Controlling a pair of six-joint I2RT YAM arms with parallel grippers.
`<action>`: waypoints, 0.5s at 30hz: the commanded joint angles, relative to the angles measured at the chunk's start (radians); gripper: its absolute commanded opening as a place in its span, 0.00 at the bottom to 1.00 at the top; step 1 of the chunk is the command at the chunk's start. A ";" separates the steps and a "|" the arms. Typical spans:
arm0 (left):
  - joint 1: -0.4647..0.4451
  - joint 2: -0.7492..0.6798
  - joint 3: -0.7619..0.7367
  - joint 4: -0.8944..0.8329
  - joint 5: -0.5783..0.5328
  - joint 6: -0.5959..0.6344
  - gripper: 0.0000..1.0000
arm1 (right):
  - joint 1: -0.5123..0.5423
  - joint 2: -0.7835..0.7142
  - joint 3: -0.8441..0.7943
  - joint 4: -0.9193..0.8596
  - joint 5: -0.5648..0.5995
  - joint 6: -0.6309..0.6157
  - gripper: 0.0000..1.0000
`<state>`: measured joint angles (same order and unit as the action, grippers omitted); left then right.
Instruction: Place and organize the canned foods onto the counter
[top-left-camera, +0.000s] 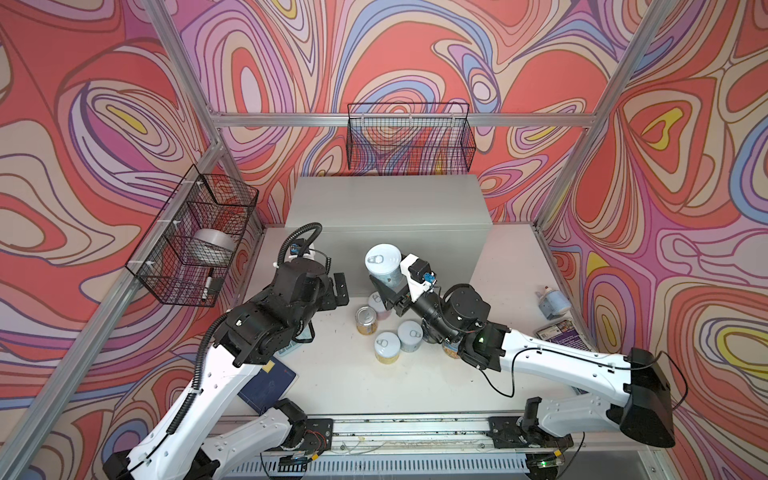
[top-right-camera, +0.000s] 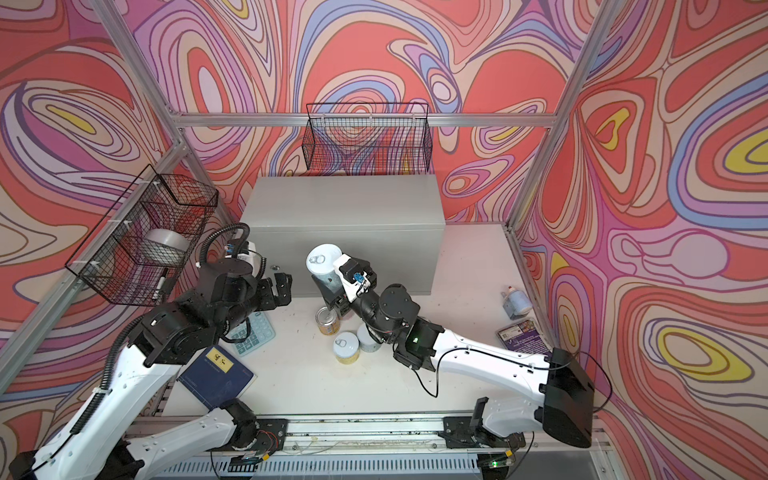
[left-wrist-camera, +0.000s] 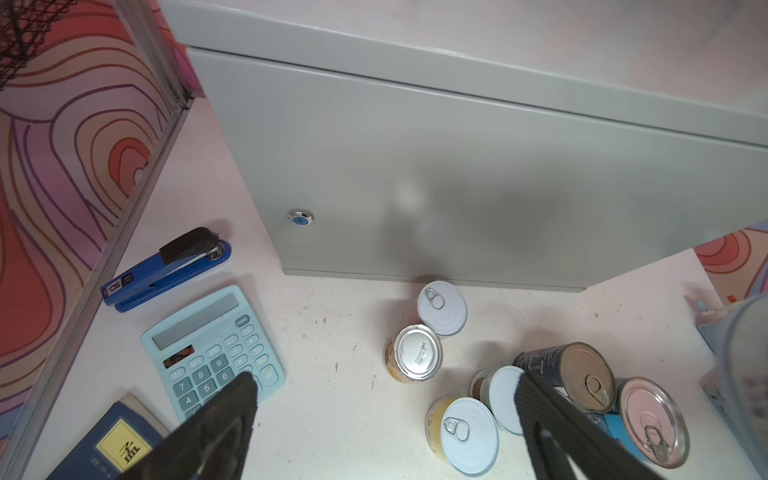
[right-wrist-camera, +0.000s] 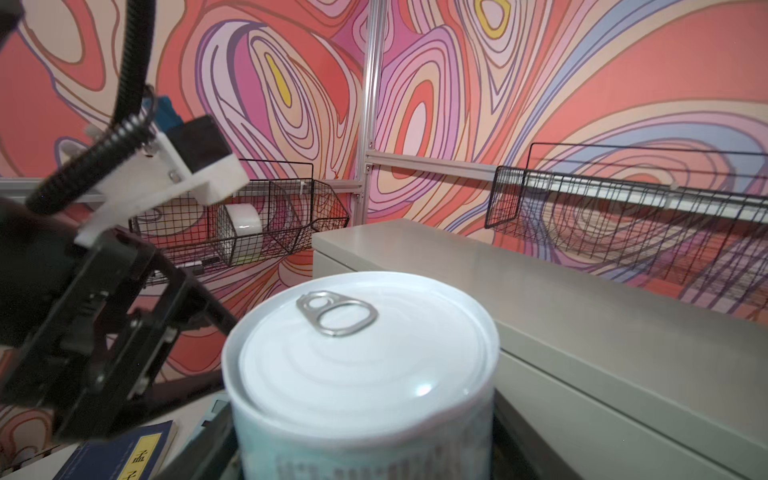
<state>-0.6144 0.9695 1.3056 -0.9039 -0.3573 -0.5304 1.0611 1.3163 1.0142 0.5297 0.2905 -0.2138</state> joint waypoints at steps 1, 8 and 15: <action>0.005 -0.047 -0.073 0.071 0.042 0.055 1.00 | -0.013 -0.009 0.080 0.067 0.055 -0.109 0.47; 0.005 -0.117 -0.151 0.114 0.063 0.070 1.00 | -0.149 0.071 0.257 -0.023 0.026 -0.098 0.47; 0.005 -0.132 -0.146 0.105 0.084 0.076 1.00 | -0.351 0.176 0.389 -0.078 0.005 -0.042 0.47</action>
<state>-0.6144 0.8501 1.1572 -0.8150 -0.2874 -0.4698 0.7685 1.4708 1.3502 0.4454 0.3103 -0.2893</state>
